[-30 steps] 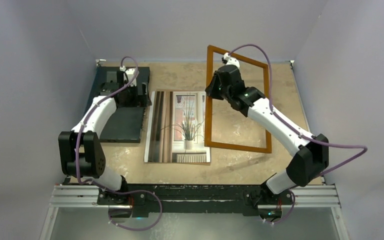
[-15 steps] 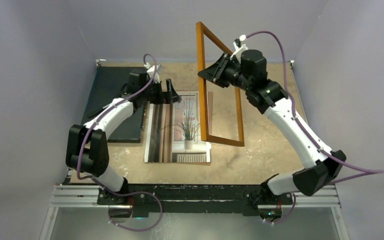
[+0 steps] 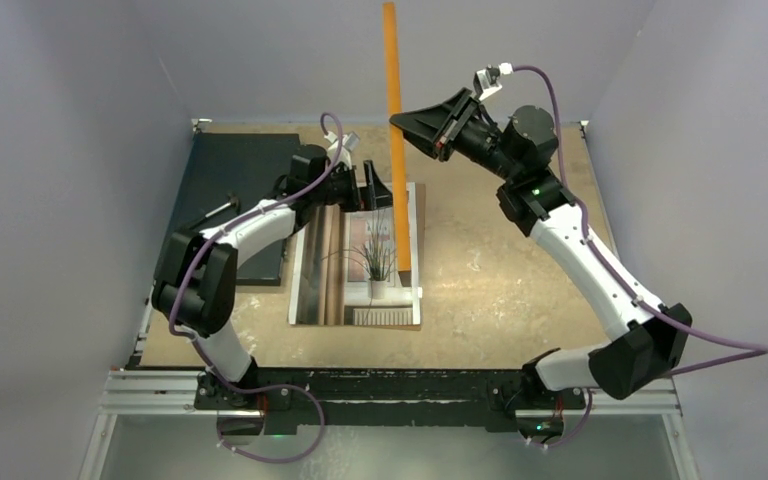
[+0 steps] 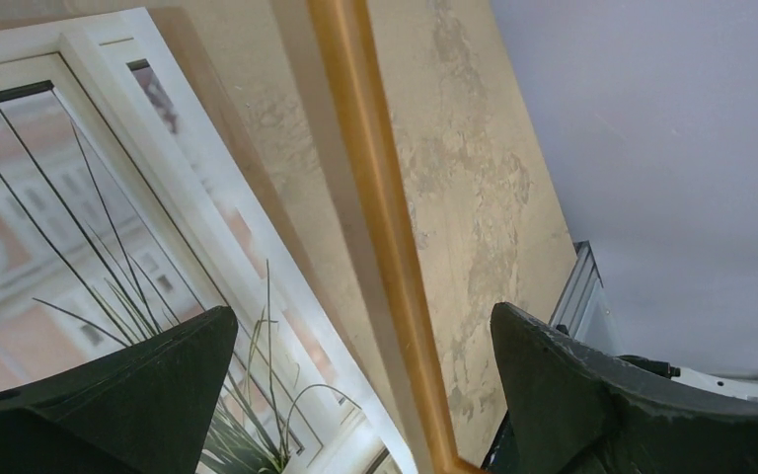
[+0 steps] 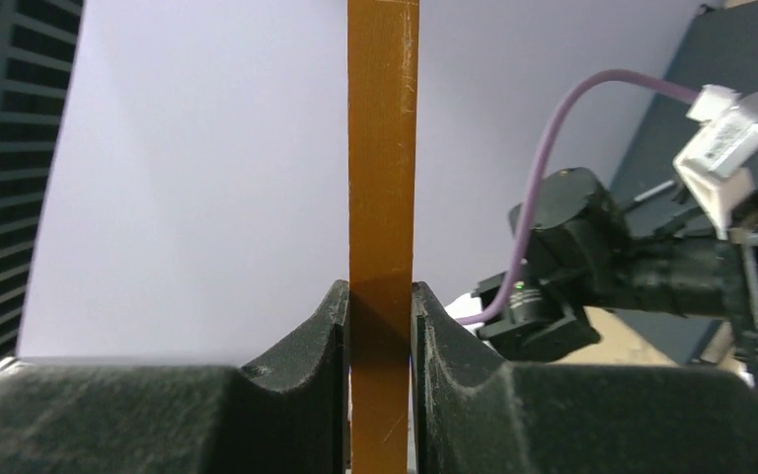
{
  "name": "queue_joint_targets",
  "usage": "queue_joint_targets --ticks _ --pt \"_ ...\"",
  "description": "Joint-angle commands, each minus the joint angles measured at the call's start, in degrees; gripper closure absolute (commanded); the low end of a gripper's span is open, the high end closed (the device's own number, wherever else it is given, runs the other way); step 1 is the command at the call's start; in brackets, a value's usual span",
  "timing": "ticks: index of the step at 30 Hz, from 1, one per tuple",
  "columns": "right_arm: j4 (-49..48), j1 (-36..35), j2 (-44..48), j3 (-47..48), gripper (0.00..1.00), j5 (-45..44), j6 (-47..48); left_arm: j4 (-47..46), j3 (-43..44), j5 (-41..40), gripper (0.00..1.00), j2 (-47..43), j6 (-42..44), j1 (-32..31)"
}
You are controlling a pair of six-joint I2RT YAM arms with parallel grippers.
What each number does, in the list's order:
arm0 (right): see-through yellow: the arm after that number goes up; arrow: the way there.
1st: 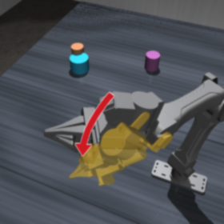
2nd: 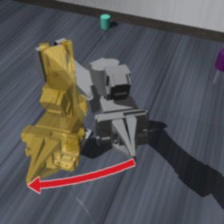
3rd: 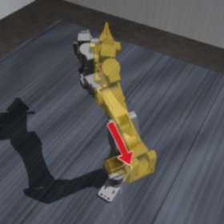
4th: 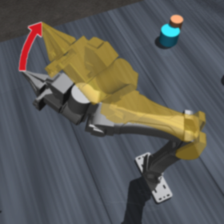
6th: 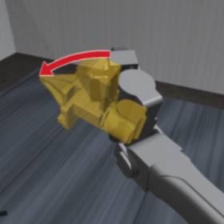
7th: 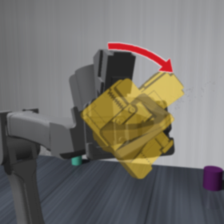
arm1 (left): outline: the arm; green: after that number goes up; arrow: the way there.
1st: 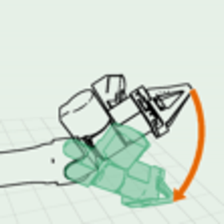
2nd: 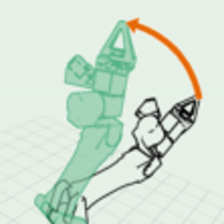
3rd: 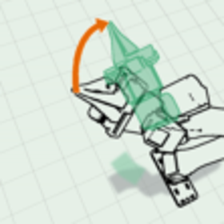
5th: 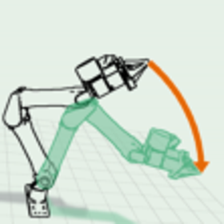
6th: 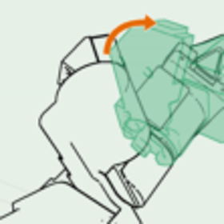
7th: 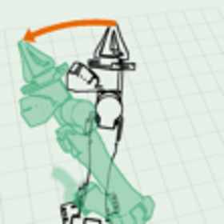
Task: Put the photo into the frame
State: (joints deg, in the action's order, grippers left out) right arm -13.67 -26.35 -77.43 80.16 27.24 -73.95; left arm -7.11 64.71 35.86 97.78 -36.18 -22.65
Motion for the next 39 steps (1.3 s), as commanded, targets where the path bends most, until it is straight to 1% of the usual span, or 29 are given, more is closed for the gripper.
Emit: queue_joint_targets --ticks 1,5,12,13,15,20,22,23,25,28,29,31,35,37,39 --pt "-17.92 -0.18 -0.24 -1.25 1.0 2.93 -9.11 -6.46 1.09 1.89 0.0 1.66 -3.1 -0.7" --pt "-24.72 -0.74 -1.48 -2.59 1.0 3.02 -13.42 -6.86 -0.53 0.97 0.0 2.71 -2.01 -0.93" --pt "-29.67 -2.83 -4.02 -2.5 1.0 3.3 -16.26 -9.37 -1.89 0.82 0.0 3.27 -1.71 -0.81" --pt "-29.67 -2.87 -4.04 -2.61 1.0 3.16 -16.26 -9.4 -2.01 0.86 0.04 3.17 -1.37 -0.81" --pt "-28.7 -2.83 -3.97 -2.99 1.0 3.0 -15.33 -9.56 -2.52 0.42 0.16 2.59 -0.33 -0.75" --pt "-25.33 -2.1 -2.77 -5.65 1.0 4.39 -13.4 -8.38 -4.43 -2.79 0.53 0.17 3.92 0.37" --pt "-22.15 -0.95 -1.86 -6.47 1.0 4.37 -10.96 -6.42 -4.43 -3.89 0.63 -0.23 5.47 1.74" --pt "-20.18 -0.2 -1.32 -6.95 0.99 4.33 -9.67 -5.1 -4.19 -4.89 0.7 -0.33 6.35 2.53" --pt "-15.81 1.14 0.03 -7.58 0.85 3.99 -6.82 -2.61 -3.19 -6.65 0.79 -0.45 8.25 4.19" --pt "-6.67 2.33 1.74 -7.39 0.65 2.22 -1.75 0.01 -2.09 -9.0 0.87 -0.69 9.97 6.32" --pt "-4.06 2.63 2.09 -7.22 0.6 1.56 0.46 0.39 -2.11 -9.81 0.88 -1.11 10.07 6.65" --pt "0.49 2.83 2.71 -7.19 0.55 0.4 2.95 0.85 -2.46 -11.08 0.89 -1.62 10.24 6.9" --pt "3.26 3.37 3.7 -9.17 0.54 0.05 4.73 1.29 -3.39 -11.14 0.91 -2.07 9.31 6.97" --pt "4.81 3.57 3.73 -9.43 0.59 -0.26 5.97 1.7 -3.44 -10.48 0.92 -1.95 9.12 7.01" --pt "8.89 3.66 3.49 -7.52 0.61 -1.85 9.26 2.72 -3.31 -10.46 0.92 -1.88 8.91 7.0"
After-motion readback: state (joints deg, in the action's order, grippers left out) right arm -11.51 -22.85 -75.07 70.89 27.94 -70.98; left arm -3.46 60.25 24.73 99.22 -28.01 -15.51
